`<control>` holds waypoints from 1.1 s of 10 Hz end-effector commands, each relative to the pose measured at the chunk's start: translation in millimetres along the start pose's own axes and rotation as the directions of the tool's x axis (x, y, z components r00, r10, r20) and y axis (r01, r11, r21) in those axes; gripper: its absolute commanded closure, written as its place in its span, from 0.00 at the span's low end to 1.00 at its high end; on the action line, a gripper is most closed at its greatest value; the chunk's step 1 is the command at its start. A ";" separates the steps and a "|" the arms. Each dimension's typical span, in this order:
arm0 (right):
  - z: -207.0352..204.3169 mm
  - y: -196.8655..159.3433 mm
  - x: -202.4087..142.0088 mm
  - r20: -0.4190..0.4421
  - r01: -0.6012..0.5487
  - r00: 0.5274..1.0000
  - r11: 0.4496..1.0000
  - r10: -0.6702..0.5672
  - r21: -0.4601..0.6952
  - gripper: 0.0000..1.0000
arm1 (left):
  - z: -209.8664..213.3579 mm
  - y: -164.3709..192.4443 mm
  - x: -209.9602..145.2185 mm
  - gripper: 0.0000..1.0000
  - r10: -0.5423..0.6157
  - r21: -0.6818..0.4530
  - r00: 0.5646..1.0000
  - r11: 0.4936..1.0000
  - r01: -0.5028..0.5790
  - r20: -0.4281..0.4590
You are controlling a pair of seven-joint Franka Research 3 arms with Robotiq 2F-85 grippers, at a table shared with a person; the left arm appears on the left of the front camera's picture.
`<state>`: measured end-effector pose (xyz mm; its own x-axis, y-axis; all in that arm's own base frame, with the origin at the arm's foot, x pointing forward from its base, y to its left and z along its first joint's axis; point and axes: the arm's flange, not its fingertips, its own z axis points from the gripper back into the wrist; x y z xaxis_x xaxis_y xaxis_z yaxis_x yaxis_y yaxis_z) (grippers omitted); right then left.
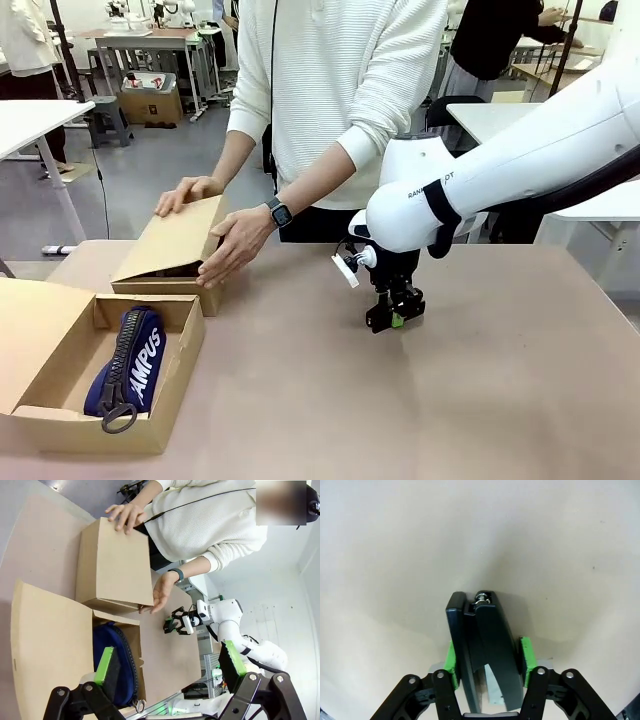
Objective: Place items inside the box.
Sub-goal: Pick up a Pencil pouch or Stapler and place it inside the Mailer Box closest to the robot.
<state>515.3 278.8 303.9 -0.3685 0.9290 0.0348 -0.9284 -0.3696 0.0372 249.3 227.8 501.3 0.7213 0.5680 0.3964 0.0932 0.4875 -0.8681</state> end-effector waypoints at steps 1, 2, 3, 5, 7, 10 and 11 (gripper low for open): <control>-2.1 7.9 -7.6 -0.003 -0.036 0.999 0.999 0.036 0.016 1.00 | -0.5 -0.4 0.0 0.00 -0.021 -0.028 1.000 0.999 0.022 0.018; -2.2 8.0 -7.9 -0.004 -0.032 0.999 0.999 0.033 0.022 0.98 | -0.5 -0.4 0.0 0.00 -0.021 -0.028 1.000 0.999 0.022 0.018; -0.5 10.5 -7.7 -0.005 -0.020 1.000 0.999 0.020 0.030 1.00 | -0.5 -0.4 0.0 0.00 -0.021 -0.028 1.000 0.999 0.022 0.018; 18.8 24.1 -3.8 0.047 0.118 0.991 0.989 -0.123 0.092 1.00 | -0.5 -0.4 0.0 0.00 -0.021 -0.028 1.000 0.999 0.022 0.018; 72.4 92.9 18.2 0.047 0.293 0.953 0.951 -0.298 0.097 1.00 | -0.5 -0.4 0.0 0.00 -0.021 -0.028 1.000 0.999 0.022 0.018; 101.2 183.9 53.0 0.014 0.406 0.914 0.913 -0.406 -0.035 1.00 | -0.5 -0.4 0.0 0.00 -0.021 -0.028 1.000 0.999 0.022 0.018; 104.5 204.5 57.6 0.004 0.427 0.904 0.900 -0.428 -0.087 1.00 | -0.5 -0.4 0.0 0.00 -0.021 -0.028 1.000 0.999 0.022 0.018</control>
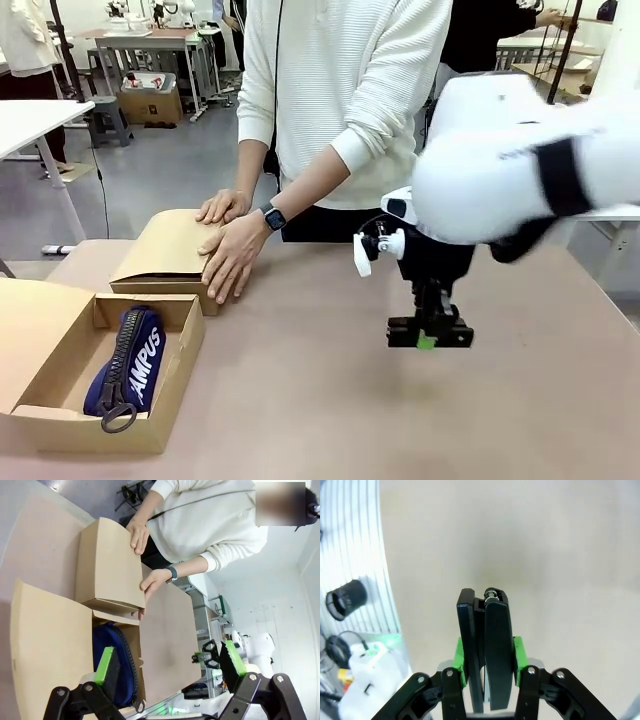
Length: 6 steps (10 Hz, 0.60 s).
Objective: Place items inside the box.
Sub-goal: Pick up a Pencil pouch or Stapler and place it inside the Mailer Box closest to the robot.
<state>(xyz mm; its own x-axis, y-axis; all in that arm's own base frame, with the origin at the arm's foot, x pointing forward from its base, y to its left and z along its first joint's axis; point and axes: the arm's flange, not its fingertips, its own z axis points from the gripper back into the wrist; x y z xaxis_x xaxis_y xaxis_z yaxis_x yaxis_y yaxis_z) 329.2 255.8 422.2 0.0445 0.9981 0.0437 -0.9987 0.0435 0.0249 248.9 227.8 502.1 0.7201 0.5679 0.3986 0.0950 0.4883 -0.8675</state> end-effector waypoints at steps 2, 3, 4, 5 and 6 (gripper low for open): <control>0.0 0.0 0.0 0.000 0.000 1.000 1.000 0.000 0.000 1.00 | -1.0 0.4 0.0 0.00 -0.019 -0.028 1.000 0.999 0.019 0.017; 0.0 0.0 0.0 0.000 0.000 1.000 1.000 0.000 0.000 1.00 | -1.0 0.4 0.0 0.00 -0.019 -0.028 1.000 0.999 0.019 0.017; 0.0 0.0 0.0 0.000 0.000 1.000 1.000 0.000 0.000 1.00 | -1.0 0.4 0.0 0.00 -0.019 -0.028 1.000 0.999 0.019 0.017; 1.9 22.0 -5.9 0.000 0.004 1.000 1.000 -0.004 -0.022 0.58 | -1.0 0.4 0.0 0.00 -0.019 -0.028 1.000 0.999 0.019 0.017; -3.2 15.4 5.2 0.011 -0.086 0.996 0.996 0.086 0.014 0.58 | -1.0 0.4 0.0 0.00 -0.019 -0.028 1.000 0.999 0.019 0.017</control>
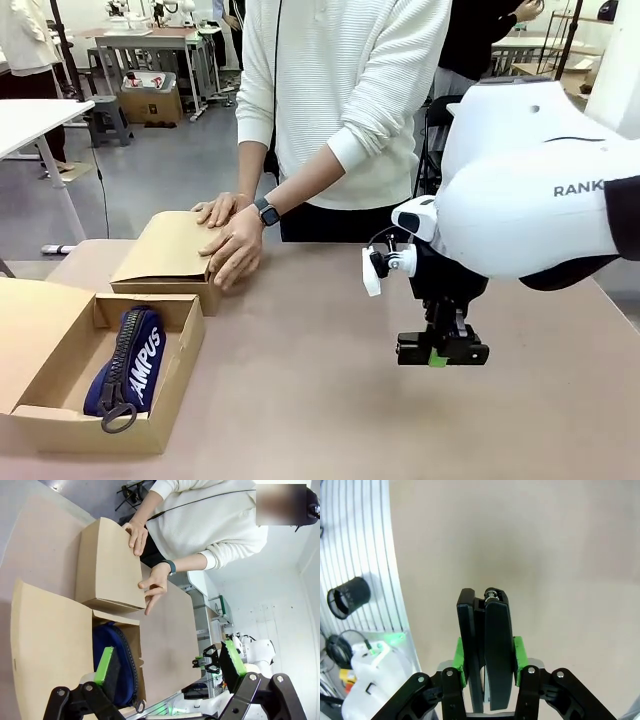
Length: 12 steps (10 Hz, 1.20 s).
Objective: Place items inside the box.
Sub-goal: Pick up a Pencil pouch or Stapler and place it inside the Mailer Box closest to the robot.
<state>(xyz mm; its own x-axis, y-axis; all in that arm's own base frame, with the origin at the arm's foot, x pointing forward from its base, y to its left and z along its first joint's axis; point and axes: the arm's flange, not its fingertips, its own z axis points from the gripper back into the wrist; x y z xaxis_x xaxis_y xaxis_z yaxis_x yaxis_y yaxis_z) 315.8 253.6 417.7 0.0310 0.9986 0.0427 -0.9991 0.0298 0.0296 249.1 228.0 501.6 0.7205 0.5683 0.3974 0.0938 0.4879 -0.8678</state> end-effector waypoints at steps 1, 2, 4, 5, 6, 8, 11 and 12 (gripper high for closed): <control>2.3 -4.0 38.0 0.090 -0.082 0.993 0.997 0.082 0.004 0.58 | -0.9 -0.2 0.0 0.00 -0.020 -0.028 1.000 0.999 0.021 0.017; 6.6 7.6 68.5 0.184 -0.106 0.979 0.991 0.091 0.077 0.58 | -0.9 -0.2 0.0 0.00 -0.020 -0.028 1.000 0.999 0.021 0.017; 12.0 22.3 142.6 0.297 0.195 0.922 0.962 -0.246 0.191 0.58 | -0.9 -0.2 0.0 0.00 -0.020 -0.028 1.000 0.999 0.021 0.017; 12.9 18.8 169.4 0.363 0.322 0.849 0.921 -0.384 0.221 0.58 | -0.9 -0.2 0.0 0.00 -0.020 -0.028 1.000 0.999 0.021 0.017; 13.2 12.3 193.8 0.420 0.385 0.767 0.872 -0.484 0.301 0.58 | -0.9 -0.2 0.0 0.00 -0.020 -0.028 1.000 0.999 0.021 0.017; 5.0 1.1 241.9 0.470 0.424 0.669 0.815 -0.576 0.396 0.58 | -0.9 -0.2 0.0 0.00 -0.020 -0.028 1.000 0.999 0.021 0.017; 17.2 14.1 197.8 0.372 0.346 0.800 0.868 -0.471 0.355 0.58 | -0.9 -0.2 0.0 0.00 -0.020 -0.028 1.000 0.999 0.021 0.017; 7.0 4.5 219.3 0.393 0.384 0.751 0.835 -0.531 0.394 0.58 | -0.9 -0.2 0.0 0.00 -0.020 -0.028 1.000 0.999 0.021 0.017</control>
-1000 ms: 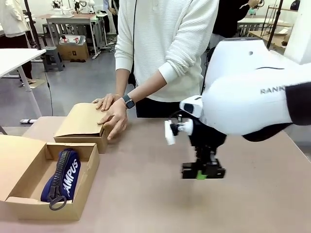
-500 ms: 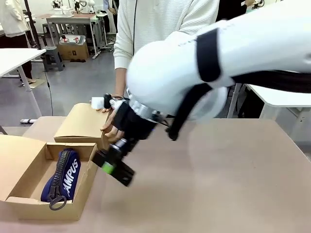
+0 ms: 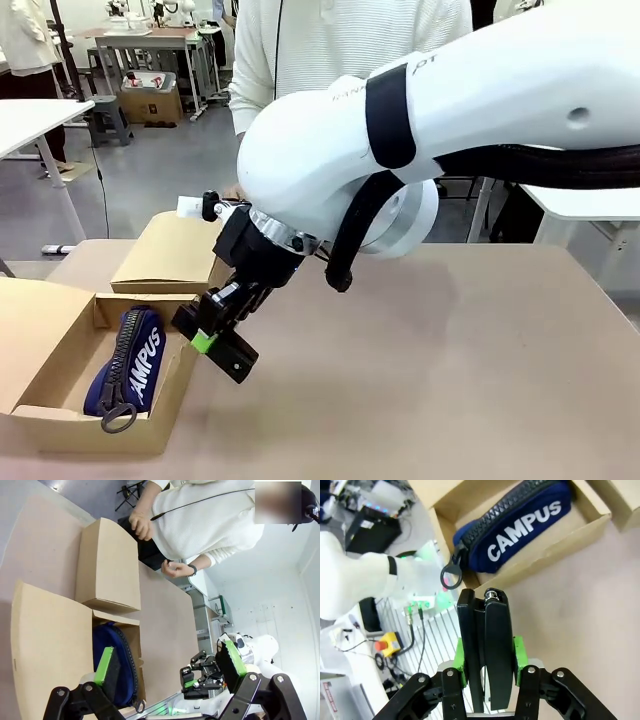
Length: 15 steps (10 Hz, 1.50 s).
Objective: Place items inside the box.
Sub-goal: Pick up a Pencil pouch or Stapler and place it inside the Mailer Box closest to the robot.
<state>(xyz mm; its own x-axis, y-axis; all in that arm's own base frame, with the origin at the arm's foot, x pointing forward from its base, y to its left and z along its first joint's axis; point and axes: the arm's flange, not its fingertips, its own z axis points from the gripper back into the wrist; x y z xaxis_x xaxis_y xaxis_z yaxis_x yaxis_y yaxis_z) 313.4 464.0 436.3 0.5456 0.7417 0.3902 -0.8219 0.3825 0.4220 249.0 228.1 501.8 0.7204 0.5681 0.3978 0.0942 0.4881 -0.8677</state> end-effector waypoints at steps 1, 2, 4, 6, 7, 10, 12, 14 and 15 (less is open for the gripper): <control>-16.0 8.6 23.8 0.033 0.089 0.995 0.996 -0.090 0.023 0.58 | -1.1 0.0 -0.2 0.00 -0.020 -0.028 1.000 0.999 0.020 0.017; -25.4 29.0 40.4 0.054 0.265 0.963 0.964 -0.266 0.024 0.58 | -1.1 0.0 -0.2 0.00 -0.020 -0.028 1.000 0.999 0.020 0.017; -33.2 63.3 64.4 0.222 0.557 0.796 0.825 -0.564 0.098 0.58 | -1.1 0.0 -0.2 0.00 -0.020 -0.028 1.000 0.999 0.020 0.017; -50.9 52.6 76.6 0.359 0.656 0.698 0.755 -0.620 0.030 0.58 | -1.1 0.0 -0.2 0.00 -0.020 -0.028 1.000 0.999 0.020 0.017; -64.9 46.7 76.1 0.280 0.619 0.751 0.785 -0.598 0.019 0.58 | -1.1 0.0 -0.2 0.00 -0.020 -0.028 1.000 0.999 0.020 0.017; -75.3 35.7 75.4 0.262 0.661 0.729 0.750 -0.632 -0.029 0.58 | -1.1 0.0 -0.2 0.00 -0.020 -0.028 1.000 0.999 0.020 0.017; -82.3 27.2 78.4 0.266 0.689 0.698 0.724 -0.665 0.004 0.58 | -1.1 0.0 -0.2 0.00 -0.020 -0.028 1.000 0.999 0.020 0.017; -87.4 21.0 84.4 0.276 0.714 0.665 0.699 -0.694 0.034 0.58 | -1.1 0.0 -0.2 0.00 -0.020 -0.028 1.000 0.999 0.020 0.017; -92.9 17.1 85.5 0.269 0.726 0.656 0.687 -0.705 0.029 0.58 | -1.1 0.0 -0.2 0.00 -0.020 -0.028 1.000 0.999 0.020 0.017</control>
<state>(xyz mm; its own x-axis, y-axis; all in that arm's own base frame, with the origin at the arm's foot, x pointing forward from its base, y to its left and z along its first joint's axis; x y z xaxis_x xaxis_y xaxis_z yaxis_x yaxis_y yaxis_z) 328.9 569.1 400.6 0.9743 0.1135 0.1947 -0.2094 0.7752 0.5960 249.1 228.1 501.7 0.7206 0.5681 0.3974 0.0939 0.4879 -0.8678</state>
